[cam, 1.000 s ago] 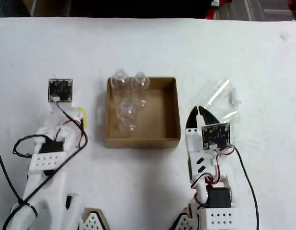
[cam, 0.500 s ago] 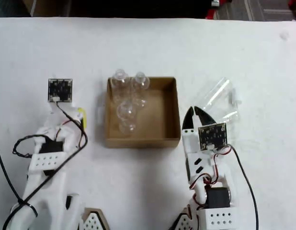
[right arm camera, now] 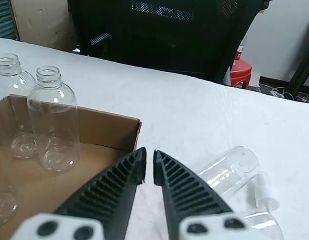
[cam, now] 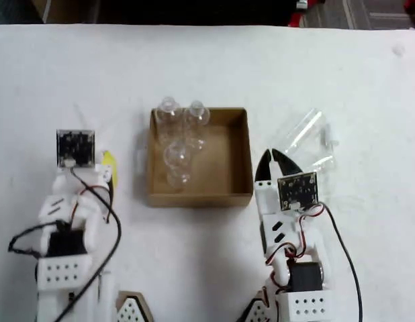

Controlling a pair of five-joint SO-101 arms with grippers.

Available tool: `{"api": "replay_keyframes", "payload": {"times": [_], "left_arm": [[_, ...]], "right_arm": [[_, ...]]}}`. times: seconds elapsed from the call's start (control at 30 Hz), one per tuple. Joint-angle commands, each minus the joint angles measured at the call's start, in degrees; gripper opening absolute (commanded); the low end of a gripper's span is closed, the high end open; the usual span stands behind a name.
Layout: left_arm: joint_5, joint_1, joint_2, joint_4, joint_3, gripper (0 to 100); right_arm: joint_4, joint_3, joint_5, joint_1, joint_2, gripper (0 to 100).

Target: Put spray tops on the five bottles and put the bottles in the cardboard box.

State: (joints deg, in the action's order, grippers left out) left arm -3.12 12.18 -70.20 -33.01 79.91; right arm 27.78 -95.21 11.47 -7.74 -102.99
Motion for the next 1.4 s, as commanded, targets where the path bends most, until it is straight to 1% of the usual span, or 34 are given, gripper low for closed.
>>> {"api": "replay_keyframes", "payload": {"times": [0.0,0.1,0.57,0.73,0.9,0.97,1.17,1.27,1.37], "left_arm": [[0.6,-0.1,-10.7,-0.2,3.1,12],[0.4,-0.1,-13.6,-0.2,4.5,12],[0.6,-0.2,-14.0,-0.3,4.9,12],[0.3,-3.6,-14.1,-0.5,4.9,12],[0.2,-5.5,-14.1,-0.3,5.9,12],[0.2,-6.1,-14.1,-0.1,6.2,12],[0.2,-6.7,-14.1,0.9,6.4,12],[0.2,-6.6,-14.1,0.7,6.5,12],[0.2,-6.7,-13.9,0.6,6.5,12]], "right_arm": [[-1.5,0.0,0.7,-0.5,-0.3,1.8],[-1.5,0.0,0.7,-0.3,-0.3,1.8],[-1.5,0.1,0.6,-0.5,-0.3,1.9],[-1.5,0.0,0.7,0.4,-0.3,1.9],[-1.3,1.8,0.8,4.5,-0.3,1.9],[-1.0,2.2,0.8,5.1,-0.2,1.9],[-0.8,2.3,0.8,4.8,-0.1,1.9],[1.4,3.7,1.0,4.7,-0.1,1.9],[4.7,6.5,4.8,1.9,0.0,1.9]]}}
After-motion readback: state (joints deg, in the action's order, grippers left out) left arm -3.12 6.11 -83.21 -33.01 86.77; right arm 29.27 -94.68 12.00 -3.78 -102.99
